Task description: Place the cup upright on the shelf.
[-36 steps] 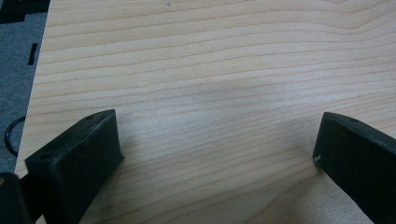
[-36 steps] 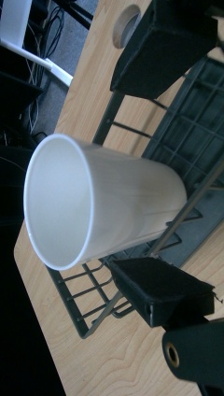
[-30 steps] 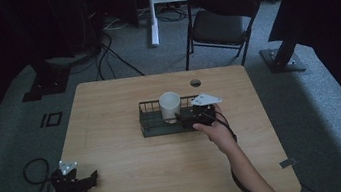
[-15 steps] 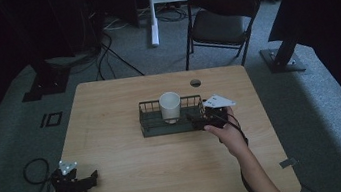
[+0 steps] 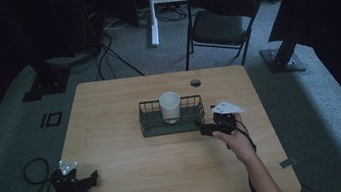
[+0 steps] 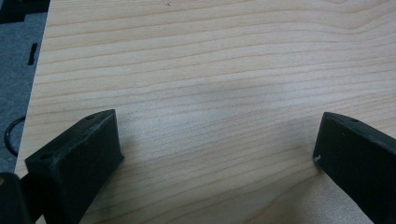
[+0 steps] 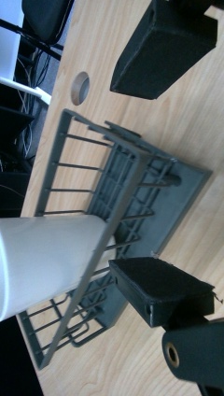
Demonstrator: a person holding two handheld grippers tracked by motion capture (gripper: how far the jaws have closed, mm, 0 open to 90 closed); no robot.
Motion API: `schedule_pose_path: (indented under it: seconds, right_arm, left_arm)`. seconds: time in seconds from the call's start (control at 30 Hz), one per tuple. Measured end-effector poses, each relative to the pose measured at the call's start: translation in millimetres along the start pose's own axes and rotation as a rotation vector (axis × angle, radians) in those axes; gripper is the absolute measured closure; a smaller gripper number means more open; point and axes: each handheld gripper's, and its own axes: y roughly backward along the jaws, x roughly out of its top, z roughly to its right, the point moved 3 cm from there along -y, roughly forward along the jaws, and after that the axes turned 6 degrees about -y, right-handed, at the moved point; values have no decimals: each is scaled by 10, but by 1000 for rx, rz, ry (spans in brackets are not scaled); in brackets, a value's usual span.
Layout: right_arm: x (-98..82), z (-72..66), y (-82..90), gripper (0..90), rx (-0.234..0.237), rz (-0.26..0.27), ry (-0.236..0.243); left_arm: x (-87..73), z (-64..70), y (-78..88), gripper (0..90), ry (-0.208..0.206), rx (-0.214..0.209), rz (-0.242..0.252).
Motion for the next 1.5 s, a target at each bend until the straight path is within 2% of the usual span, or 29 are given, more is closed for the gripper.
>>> schedule_pose_path:
  seconds: [0.33,0.83,1.4,1.5]
  right_arm:
    - [-174,68,43,130,-13,-13,-25]
    - [-559,194,61,134,-53,-64,-55]
    - [-793,350,168,134,-96,-104,-75]
    - [-826,403,207,134,-119,-108,-80]
  left_arm:
    - [0,0,0,10,-1,0,0]
    - [0,0,0,10,0,-1,0]
    - [0,-1,1,10,-1,0,-1]
    - [0,-1,0,10,-1,0,-1]
